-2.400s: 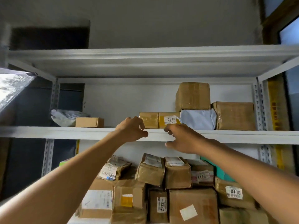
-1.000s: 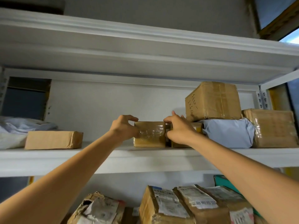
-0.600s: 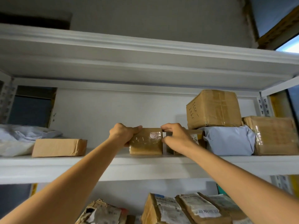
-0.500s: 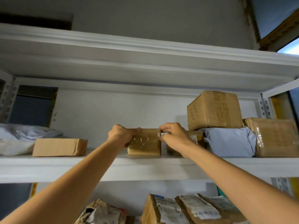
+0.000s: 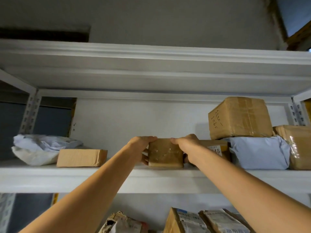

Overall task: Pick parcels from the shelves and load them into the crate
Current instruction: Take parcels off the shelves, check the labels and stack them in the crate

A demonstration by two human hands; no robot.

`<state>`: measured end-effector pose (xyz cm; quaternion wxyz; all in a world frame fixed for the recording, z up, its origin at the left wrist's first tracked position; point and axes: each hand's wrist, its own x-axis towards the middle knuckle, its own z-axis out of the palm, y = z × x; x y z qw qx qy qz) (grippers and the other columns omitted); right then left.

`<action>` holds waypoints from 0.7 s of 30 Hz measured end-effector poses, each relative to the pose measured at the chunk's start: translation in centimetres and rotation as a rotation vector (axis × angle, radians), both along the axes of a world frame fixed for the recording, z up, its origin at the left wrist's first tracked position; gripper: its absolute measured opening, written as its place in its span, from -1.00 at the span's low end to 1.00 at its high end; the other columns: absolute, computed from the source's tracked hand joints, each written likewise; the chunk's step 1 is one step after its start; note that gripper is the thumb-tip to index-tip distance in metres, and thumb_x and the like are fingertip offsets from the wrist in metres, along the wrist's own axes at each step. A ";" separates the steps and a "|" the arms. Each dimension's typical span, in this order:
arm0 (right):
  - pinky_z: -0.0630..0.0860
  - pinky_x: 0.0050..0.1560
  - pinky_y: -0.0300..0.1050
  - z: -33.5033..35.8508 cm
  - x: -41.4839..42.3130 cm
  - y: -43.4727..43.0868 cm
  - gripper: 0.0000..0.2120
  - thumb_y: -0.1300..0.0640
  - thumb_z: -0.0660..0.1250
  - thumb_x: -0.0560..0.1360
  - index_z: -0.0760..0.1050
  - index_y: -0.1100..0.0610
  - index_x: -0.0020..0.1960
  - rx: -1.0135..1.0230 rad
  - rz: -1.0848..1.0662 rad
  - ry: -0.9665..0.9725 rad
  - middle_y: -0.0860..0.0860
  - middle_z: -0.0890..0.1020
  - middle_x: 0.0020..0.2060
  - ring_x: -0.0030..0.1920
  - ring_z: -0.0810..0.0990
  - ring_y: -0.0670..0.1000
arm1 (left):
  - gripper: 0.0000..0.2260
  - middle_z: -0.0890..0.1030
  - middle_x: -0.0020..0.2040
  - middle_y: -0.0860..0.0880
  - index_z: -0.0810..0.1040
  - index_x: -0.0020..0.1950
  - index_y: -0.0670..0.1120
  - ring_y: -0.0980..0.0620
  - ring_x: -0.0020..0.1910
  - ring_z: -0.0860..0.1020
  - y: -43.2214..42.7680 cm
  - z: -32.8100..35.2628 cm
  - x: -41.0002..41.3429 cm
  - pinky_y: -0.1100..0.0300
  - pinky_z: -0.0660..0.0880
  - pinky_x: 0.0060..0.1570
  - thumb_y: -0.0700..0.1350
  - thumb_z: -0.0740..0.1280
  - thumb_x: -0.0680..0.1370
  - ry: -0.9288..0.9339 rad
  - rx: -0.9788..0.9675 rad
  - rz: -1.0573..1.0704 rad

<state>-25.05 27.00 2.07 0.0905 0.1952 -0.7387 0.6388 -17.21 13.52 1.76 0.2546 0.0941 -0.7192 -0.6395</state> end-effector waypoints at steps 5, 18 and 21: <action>0.63 -0.12 0.11 -0.9 -0.1 1.0 -0.65 0.16 0.55 0.36 0.48 0.21 0.03 -0.156 0.065 0.055 0.11 0.63 -0.07 -0.09 0.62 0.13 | -0.73 0.61 0.07 -0.25 0.52 0.14 -0.31 -0.24 -0.02 0.61 0.4 0.0 0.2 -0.10 0.60 -0.07 -0.31 0.42 0.47 0.214 0.057 0.008; 0.53 0.04 -0.19 -3.3 1.7 3.5 -0.26 0.40 0.57 0.25 0.46 -0.06 0.32 -0.063 0.156 0.501 -0.16 0.59 0.02 0.16 0.55 -0.05 | -0.39 0.64 0.18 -0.09 0.49 0.36 -0.11 -0.08 0.16 0.61 -0.4 -2.8 1.9 0.02 0.60 0.08 -0.52 0.40 0.36 0.536 -0.245 -0.066; 0.55 0.20 0.05 -3.1 2.5 3.7 -0.15 0.43 0.56 0.24 0.39 -0.01 0.42 -0.064 0.154 0.528 -0.08 0.59 0.15 0.22 0.54 0.01 | -0.45 0.66 0.13 -0.07 0.51 0.30 -0.11 -0.07 0.11 0.63 -0.1 -3.6 2.2 0.10 0.62 -0.04 -0.50 0.41 0.38 0.574 -0.212 -0.066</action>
